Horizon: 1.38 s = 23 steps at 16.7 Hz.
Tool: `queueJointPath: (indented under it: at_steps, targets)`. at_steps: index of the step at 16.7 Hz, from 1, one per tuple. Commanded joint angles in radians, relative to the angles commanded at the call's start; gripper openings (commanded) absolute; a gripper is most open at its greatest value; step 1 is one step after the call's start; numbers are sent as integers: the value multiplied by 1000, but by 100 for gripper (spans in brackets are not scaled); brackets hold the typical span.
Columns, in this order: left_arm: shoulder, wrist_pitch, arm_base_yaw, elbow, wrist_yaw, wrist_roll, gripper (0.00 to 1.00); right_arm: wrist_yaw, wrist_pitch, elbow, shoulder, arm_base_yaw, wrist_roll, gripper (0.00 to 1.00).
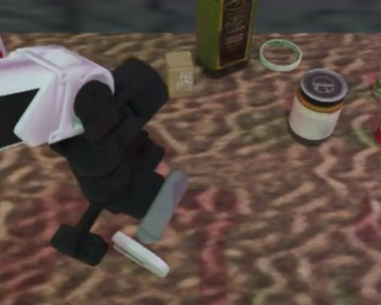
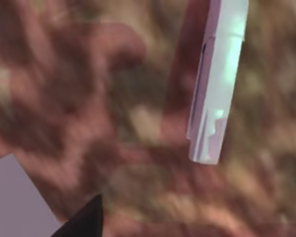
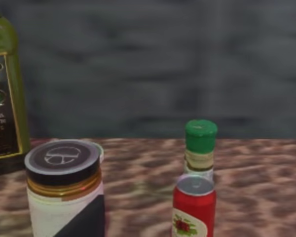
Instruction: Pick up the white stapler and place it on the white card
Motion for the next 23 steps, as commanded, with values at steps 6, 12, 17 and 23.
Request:
queueJointPath:
  at_steps: [6,12,17,23]
  targets:
    - [76,-42,-30,64,0,67,100,0,0,0,0,0,0,100]
    - [109,33,-28,17,0,68,100,0,0,0,0,0,0,100]
    - [218,283,-27,-107,0,70,100,0,0,0,0,0,0,100]
    - [258,352,-27,-148,1,73,100,0,0,0,0,0,0,100]
